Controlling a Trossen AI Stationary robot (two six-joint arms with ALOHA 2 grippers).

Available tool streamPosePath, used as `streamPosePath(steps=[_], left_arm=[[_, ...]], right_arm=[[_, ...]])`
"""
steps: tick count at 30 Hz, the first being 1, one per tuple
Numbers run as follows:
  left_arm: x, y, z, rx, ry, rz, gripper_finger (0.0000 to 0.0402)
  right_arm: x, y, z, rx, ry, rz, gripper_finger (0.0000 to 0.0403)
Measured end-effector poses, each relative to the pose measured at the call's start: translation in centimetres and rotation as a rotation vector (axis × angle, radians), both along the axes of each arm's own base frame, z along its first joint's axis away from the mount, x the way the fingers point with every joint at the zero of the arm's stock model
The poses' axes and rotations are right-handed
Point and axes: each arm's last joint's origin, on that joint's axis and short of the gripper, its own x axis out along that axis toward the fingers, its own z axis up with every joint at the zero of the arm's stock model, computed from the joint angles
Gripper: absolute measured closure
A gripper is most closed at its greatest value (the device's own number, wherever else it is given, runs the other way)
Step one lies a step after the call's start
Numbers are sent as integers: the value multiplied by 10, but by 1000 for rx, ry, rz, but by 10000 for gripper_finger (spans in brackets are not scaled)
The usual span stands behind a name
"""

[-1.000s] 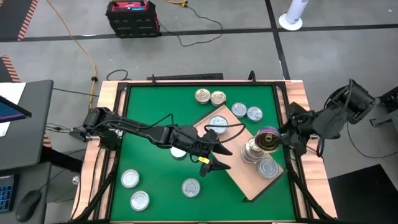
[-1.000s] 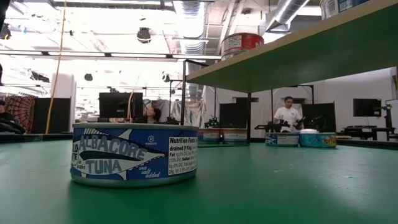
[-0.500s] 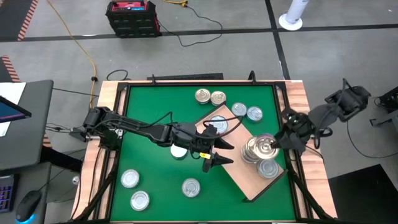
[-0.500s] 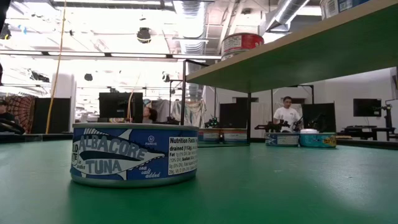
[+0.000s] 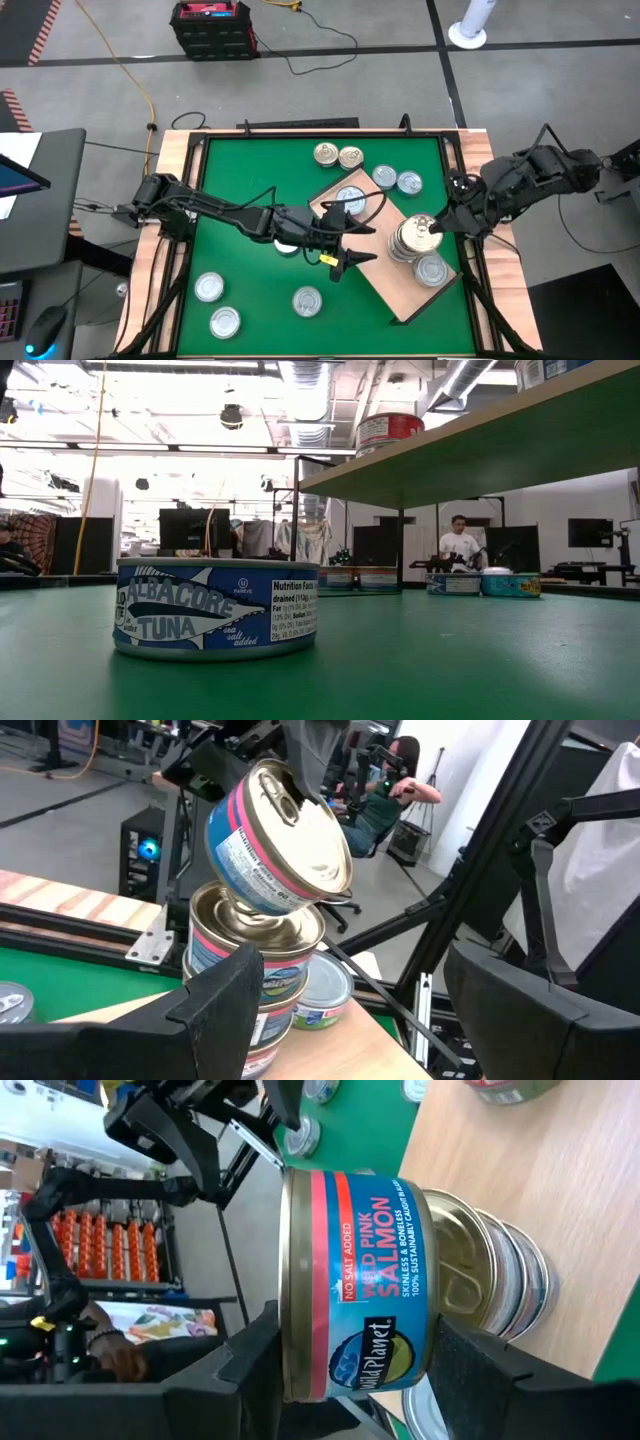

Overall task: Stack canned seafood by type on shelf
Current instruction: Stack the blue and pink tuna can on top of the other blue and pink tuna cans on the shelf

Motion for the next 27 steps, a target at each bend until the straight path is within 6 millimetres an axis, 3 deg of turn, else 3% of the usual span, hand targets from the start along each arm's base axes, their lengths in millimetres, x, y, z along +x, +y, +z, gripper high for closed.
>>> streamPosePath(steps=[6, 15, 21, 27], left_arm=[[1, 5, 0, -7, 1, -1, 104], [1, 3, 2, -16, -19, -58, 104], [1, 3, 2, -16, -18, -57, 104], [1, 3, 1, -6, -15, -57, 104]], right_arm=[[12, -4, -4, 12, 42, 27, 177], [16, -12, -7, 46, 80, 31, 175], [25, -13, -17, 63, 207, 10, 154], [36, -10, -20, 78, 214, 94, 142]])
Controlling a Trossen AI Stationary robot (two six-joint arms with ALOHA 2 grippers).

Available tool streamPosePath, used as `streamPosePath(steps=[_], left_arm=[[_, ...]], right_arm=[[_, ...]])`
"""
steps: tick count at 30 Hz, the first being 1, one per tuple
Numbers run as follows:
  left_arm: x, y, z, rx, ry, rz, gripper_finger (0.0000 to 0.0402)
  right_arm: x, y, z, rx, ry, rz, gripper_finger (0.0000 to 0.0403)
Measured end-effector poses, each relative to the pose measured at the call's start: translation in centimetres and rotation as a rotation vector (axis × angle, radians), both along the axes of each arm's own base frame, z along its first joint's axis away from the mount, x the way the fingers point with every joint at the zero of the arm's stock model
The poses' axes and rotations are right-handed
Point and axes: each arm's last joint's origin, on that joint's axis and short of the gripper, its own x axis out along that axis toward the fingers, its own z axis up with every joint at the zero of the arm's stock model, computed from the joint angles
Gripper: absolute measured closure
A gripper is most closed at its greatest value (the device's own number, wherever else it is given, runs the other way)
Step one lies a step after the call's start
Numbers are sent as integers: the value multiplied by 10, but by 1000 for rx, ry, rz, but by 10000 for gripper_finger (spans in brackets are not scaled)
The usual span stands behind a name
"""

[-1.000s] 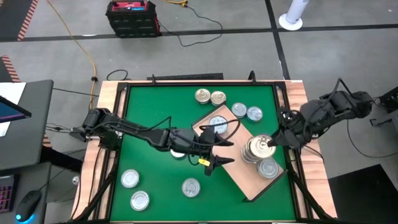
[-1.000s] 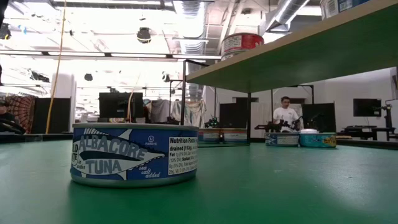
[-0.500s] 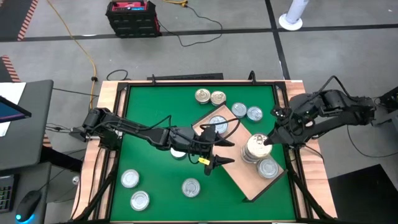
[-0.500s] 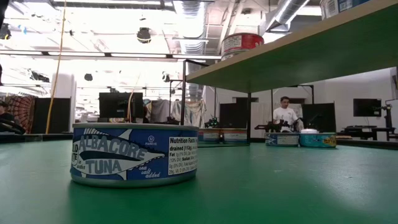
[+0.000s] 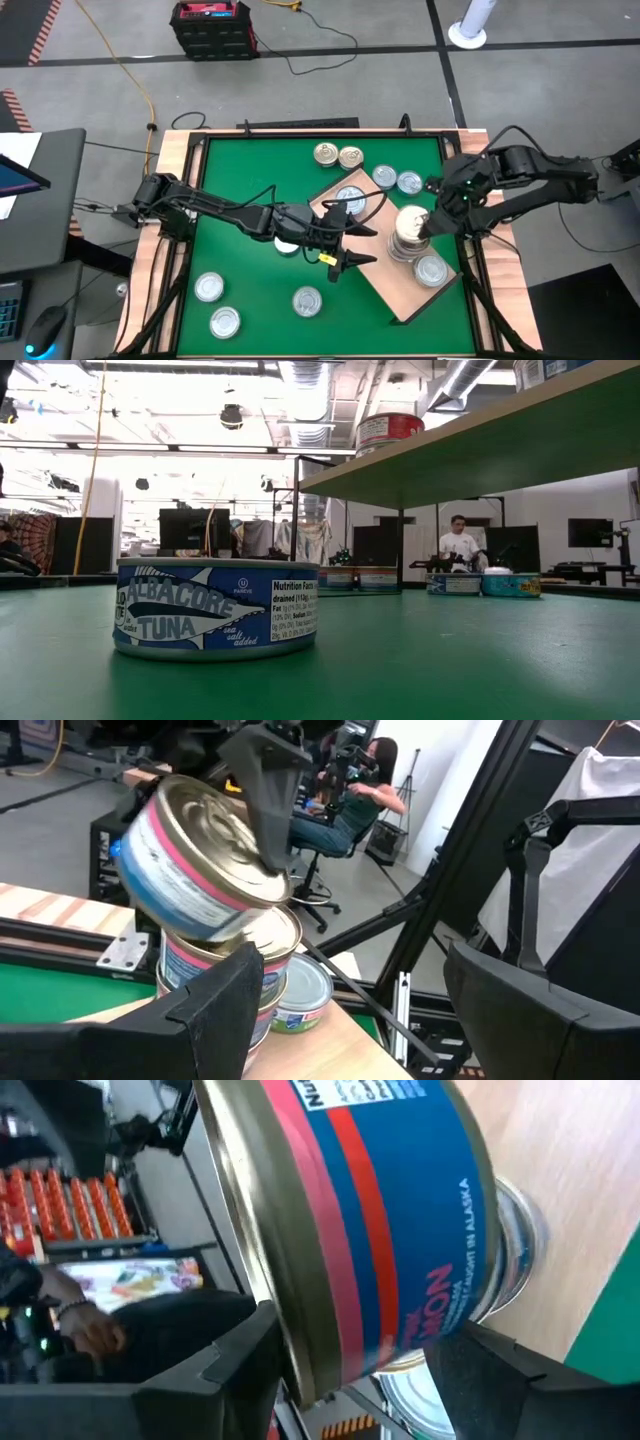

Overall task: Stack canned seafood by type on shelf
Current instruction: Stack the blue and pink tuna can on top of the other blue and pink tuna cans on the shelf

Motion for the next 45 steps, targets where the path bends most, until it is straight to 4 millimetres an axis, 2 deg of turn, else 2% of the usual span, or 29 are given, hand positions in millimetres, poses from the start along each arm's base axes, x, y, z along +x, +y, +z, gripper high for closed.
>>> streamPosePath(steps=[4, 13, 19, 35, 45], left_arm=[[0, 0, 0, 7, 2, 1, 104], [1, 2, 0, 13, 0, -8, 104], [1, 2, 0, 5, -1, -13, 104], [0, 2, 0, -12, 1, -26, 104], [0, 2, 0, -12, 3, -28, 104]], right_arm=[[1, 2, 1, 34, -13, 55, 142], [-6, 1, 3, 49, -18, 67, 166], [-8, 3, 2, 104, 18, 89, 168], [-9, 3, 2, 175, 75, 56, 127], [-6, 4, 4, 198, 52, 69, 120]])
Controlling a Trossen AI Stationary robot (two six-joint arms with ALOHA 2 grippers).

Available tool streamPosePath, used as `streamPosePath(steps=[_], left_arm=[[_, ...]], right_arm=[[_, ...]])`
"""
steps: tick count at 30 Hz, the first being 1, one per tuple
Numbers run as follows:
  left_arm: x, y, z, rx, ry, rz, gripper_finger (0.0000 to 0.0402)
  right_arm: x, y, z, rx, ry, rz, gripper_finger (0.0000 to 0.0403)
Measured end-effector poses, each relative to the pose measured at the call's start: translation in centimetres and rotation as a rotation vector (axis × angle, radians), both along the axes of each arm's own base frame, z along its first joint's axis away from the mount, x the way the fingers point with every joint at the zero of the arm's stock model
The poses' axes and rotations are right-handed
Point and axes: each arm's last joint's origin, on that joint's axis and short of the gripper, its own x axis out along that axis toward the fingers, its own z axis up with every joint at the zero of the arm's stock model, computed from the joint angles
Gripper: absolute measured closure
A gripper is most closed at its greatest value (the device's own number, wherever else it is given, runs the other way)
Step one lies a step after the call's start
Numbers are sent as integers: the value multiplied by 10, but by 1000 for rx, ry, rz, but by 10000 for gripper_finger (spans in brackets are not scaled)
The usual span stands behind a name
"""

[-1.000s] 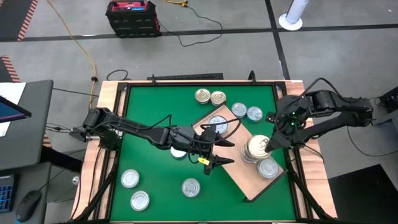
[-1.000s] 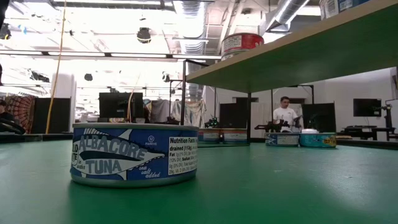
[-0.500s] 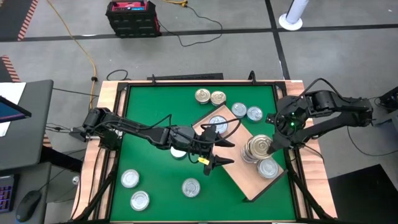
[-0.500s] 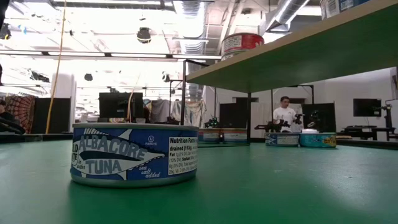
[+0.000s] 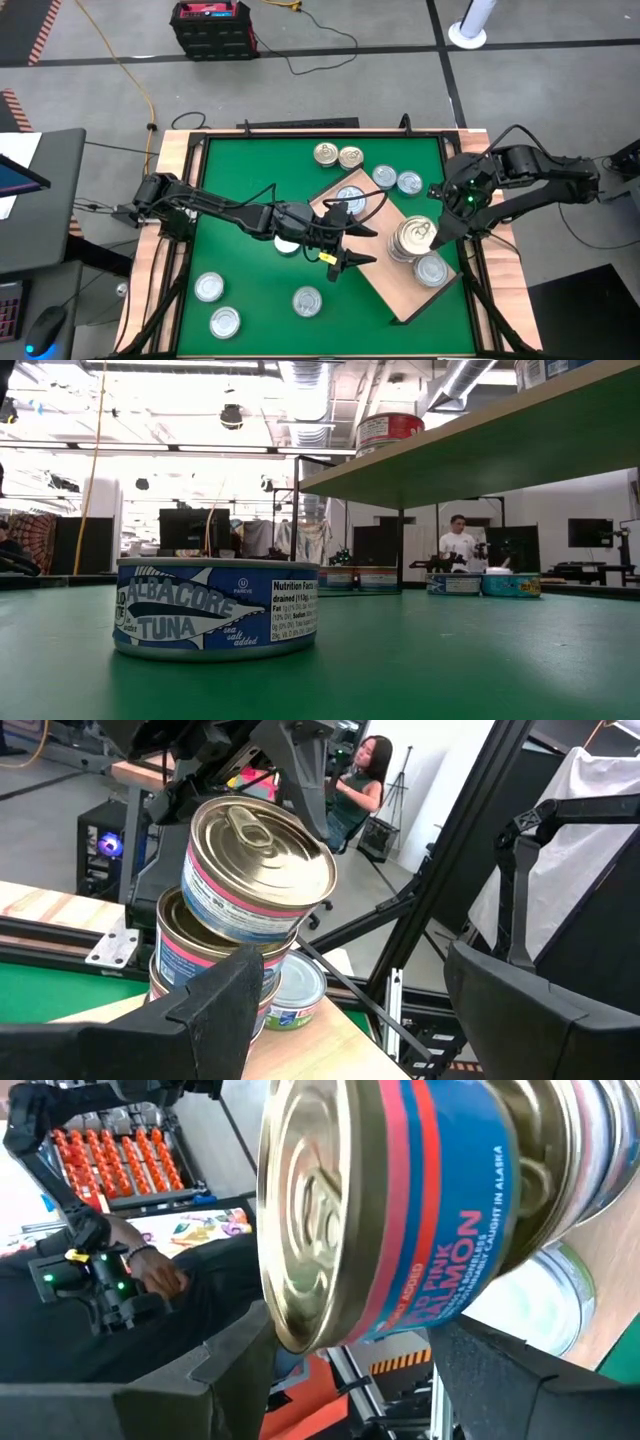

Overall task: Stack canned seafood by type on shelf
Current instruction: Stack the blue and pink tuna can on top of the other blue and pink tuna cans on the shelf, then stack the blue tuna can on top of the red tuna can on the shelf

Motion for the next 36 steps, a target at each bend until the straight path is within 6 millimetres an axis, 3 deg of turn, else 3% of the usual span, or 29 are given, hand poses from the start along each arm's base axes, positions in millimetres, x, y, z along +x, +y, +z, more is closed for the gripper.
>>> streamPosePath(steps=[11, 18, 21, 26, 32, 36], left_arm=[[0, 2, 0, -5, 1, 4, 104], [-1, 2, 1, -1, 3, -17, 104], [-5, 3, 7, 12, -6, -19, 104], [-15, 8, 16, 28, 24, -13, 104], [-24, 10, 17, 51, 113, -11, 104], [-33, 11, 23, 57, 141, -14, 104]], right_arm=[[6, 2, -3, 47, 49, 41, 120], [-8, 1, -2, 53, 123, 60, 120], [-21, -2, -1, -53, 130, 53, 120], [-35, -9, -8, -397, 91, 106, 121], [-27, -9, -14, -714, 40, 244, 121], [-20, -6, -31, -832, 76, 330, 121]])
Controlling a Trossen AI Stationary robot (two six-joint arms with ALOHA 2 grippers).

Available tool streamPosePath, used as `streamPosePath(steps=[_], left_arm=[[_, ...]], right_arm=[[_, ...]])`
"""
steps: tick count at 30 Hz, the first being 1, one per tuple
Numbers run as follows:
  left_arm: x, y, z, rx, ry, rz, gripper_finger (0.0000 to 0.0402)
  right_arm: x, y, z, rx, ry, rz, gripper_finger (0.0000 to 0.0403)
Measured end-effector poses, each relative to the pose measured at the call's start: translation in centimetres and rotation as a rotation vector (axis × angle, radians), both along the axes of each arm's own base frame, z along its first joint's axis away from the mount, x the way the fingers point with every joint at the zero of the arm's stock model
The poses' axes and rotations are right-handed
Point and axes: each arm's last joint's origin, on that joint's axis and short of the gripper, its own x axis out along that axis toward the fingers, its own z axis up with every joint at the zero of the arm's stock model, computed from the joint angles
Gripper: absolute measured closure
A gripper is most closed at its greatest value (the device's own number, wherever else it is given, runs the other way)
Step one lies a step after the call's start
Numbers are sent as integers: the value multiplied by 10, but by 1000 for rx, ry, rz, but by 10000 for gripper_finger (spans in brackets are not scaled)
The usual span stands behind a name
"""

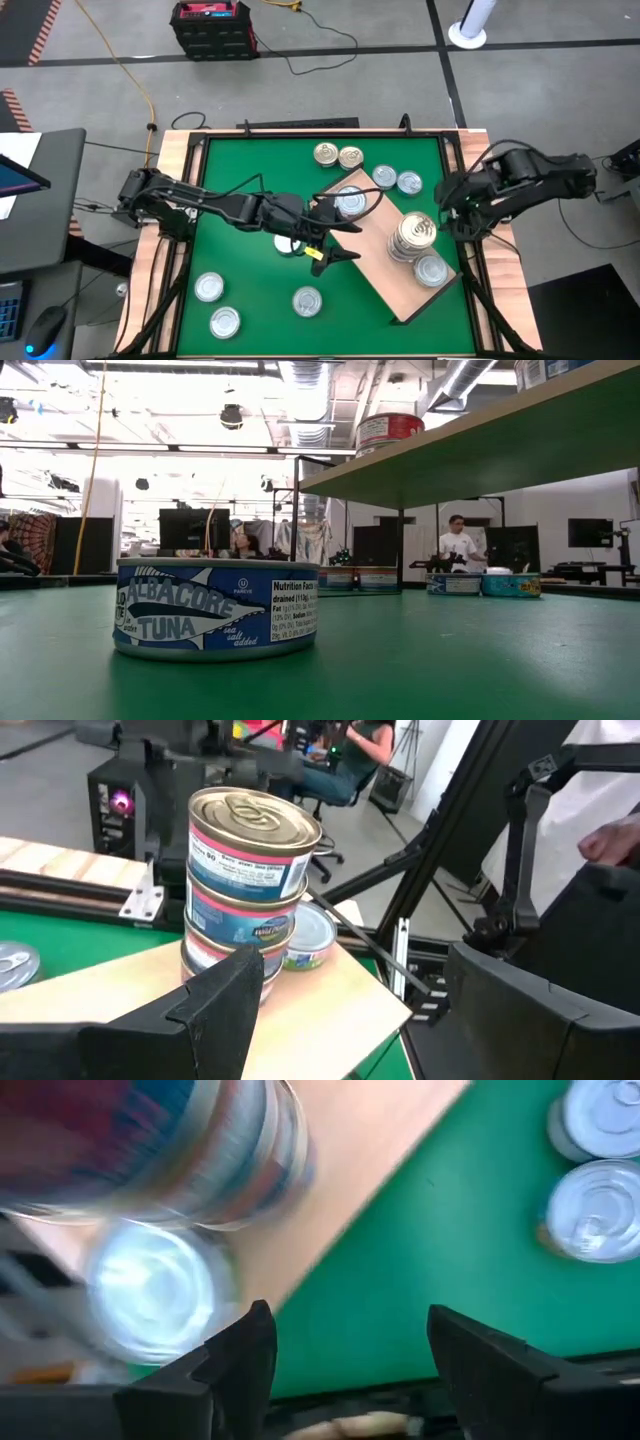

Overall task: Stack canned seafood by type on shelf
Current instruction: Stack the blue tuna can on top of the red tuna can on the shelf

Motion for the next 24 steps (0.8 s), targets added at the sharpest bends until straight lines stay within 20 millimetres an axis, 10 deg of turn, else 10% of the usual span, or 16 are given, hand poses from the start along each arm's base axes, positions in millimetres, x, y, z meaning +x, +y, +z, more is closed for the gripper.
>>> streamPosePath(steps=[9, 24], left_arm=[[-28, 8, 9, 82, 133, 51, 104], [-51, -6, -6, 154, 380, 40, 104]], right_arm=[[17, 10, -45, -72, 6, 39, 121], [17, 17, -59, -81, -22, 41, 121]])
